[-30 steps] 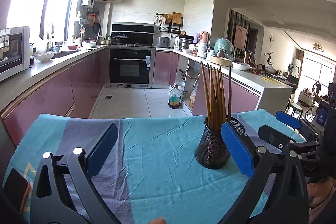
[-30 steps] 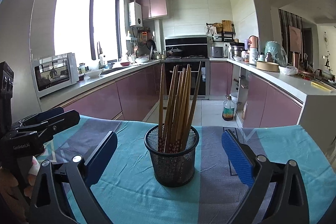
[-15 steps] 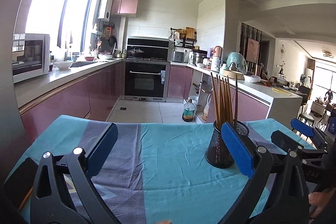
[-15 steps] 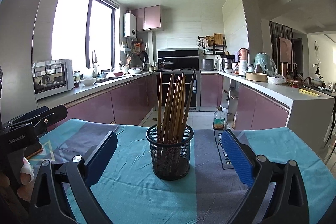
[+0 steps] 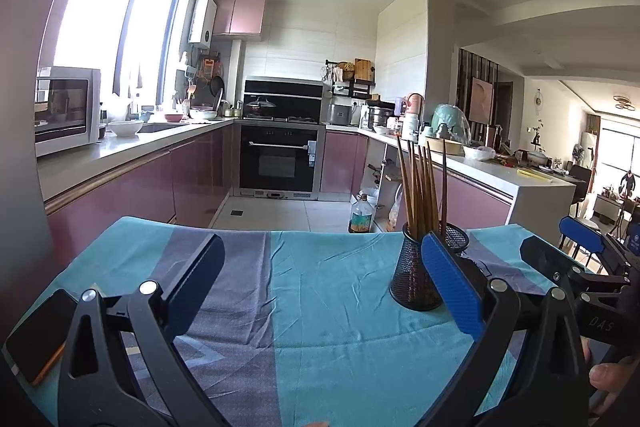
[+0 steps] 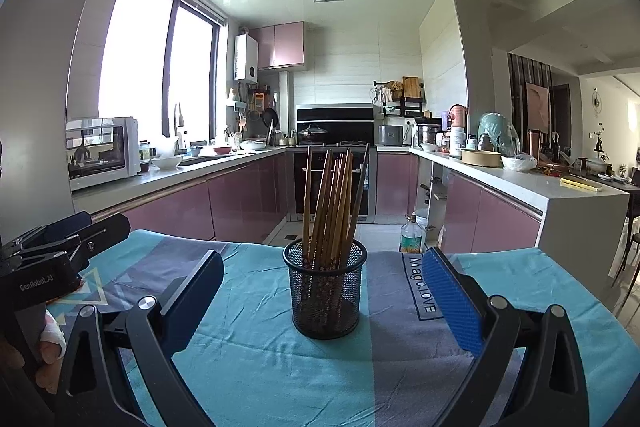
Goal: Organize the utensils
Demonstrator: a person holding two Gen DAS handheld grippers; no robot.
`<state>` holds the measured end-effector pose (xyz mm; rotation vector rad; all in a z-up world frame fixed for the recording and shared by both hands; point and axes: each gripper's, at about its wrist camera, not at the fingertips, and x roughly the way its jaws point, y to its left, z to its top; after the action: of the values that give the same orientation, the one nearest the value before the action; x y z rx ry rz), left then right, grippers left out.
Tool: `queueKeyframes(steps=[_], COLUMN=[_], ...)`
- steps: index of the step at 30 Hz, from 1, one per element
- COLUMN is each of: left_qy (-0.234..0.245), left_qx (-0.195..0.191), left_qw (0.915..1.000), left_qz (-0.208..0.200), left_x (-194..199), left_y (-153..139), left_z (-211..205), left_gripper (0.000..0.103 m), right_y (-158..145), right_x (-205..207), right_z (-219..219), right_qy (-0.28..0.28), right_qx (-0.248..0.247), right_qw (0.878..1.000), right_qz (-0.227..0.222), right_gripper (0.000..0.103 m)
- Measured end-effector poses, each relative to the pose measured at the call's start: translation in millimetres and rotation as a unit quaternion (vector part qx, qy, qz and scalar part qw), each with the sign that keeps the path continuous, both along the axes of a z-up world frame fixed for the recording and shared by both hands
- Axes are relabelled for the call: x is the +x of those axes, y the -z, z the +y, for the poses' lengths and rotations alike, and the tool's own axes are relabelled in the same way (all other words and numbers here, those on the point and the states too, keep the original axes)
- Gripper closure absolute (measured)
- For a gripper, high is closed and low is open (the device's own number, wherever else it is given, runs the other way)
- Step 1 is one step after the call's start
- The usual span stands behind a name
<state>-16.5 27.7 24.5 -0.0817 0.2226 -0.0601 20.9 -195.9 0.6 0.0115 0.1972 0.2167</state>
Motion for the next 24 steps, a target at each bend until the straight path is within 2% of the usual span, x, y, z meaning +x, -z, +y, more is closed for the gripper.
queueKeyframes(steps=[24], left_qy=[0.006], left_qx=[-0.001], left_qw=[0.9999], left_qz=[-0.012], left_x=[-9.9], left_y=[5.8], left_z=[-0.6], left_gripper=[0.006], right_y=[0.2], right_x=[-5.2], right_z=[2.5], right_qy=[-0.002], right_qx=[0.006], right_qw=[1.0], right_qz=[-0.005], right_gripper=[0.007])
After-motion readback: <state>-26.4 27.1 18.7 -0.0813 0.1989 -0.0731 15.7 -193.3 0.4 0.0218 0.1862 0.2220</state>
